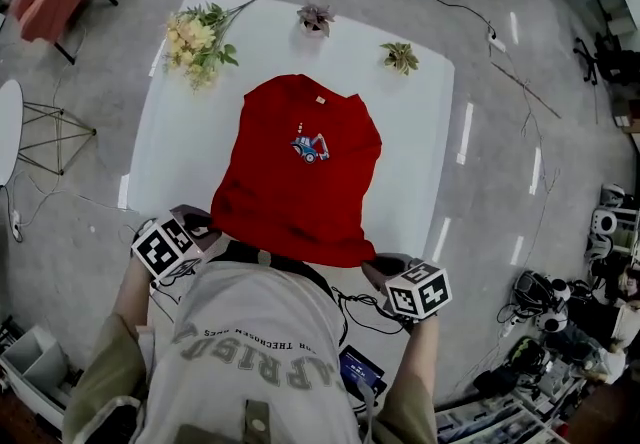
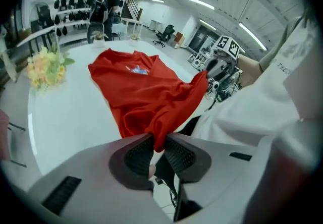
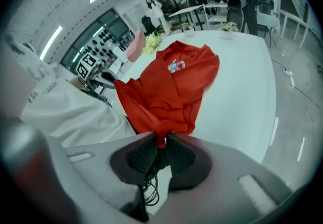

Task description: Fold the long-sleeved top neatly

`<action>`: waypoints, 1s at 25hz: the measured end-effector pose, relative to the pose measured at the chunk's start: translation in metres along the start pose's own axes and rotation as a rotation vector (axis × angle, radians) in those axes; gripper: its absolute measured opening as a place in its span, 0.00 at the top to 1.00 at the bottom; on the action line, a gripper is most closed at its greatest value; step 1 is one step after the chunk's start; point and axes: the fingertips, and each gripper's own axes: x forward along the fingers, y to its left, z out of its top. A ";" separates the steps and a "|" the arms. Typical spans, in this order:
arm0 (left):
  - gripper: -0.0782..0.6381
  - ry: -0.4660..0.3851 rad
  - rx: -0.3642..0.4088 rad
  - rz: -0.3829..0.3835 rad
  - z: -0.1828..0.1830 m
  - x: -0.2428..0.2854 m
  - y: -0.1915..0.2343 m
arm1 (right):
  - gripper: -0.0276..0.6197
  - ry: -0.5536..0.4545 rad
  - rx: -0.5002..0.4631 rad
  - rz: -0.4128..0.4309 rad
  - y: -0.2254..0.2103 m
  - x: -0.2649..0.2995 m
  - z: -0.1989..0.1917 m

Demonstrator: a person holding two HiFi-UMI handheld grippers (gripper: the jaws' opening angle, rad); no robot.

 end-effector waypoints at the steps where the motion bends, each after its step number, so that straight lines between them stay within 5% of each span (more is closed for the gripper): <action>1: 0.79 -0.032 -0.004 0.024 0.013 -0.004 0.011 | 0.87 -0.039 0.020 0.015 -0.004 -0.006 0.016; 8: 0.79 -0.131 -0.067 0.183 0.092 -0.006 0.094 | 0.87 -0.194 0.238 0.082 -0.068 -0.007 0.106; 13: 0.77 -0.070 -0.105 0.286 0.122 0.019 0.141 | 0.87 -0.134 0.260 -0.054 -0.112 0.025 0.136; 18: 0.61 -0.124 -0.198 0.393 0.129 0.019 0.167 | 0.82 -0.179 0.138 -0.159 -0.118 0.030 0.156; 20: 0.58 -0.181 -0.208 0.436 0.132 0.005 0.173 | 0.47 -0.241 0.079 -0.102 -0.103 0.025 0.166; 22: 0.58 -0.240 -0.130 0.479 0.139 -0.008 0.171 | 0.38 -0.321 -0.061 -0.118 -0.089 0.010 0.178; 25: 0.58 -0.210 0.163 0.466 0.152 -0.007 0.151 | 0.39 -0.310 -0.419 -0.281 -0.079 -0.003 0.184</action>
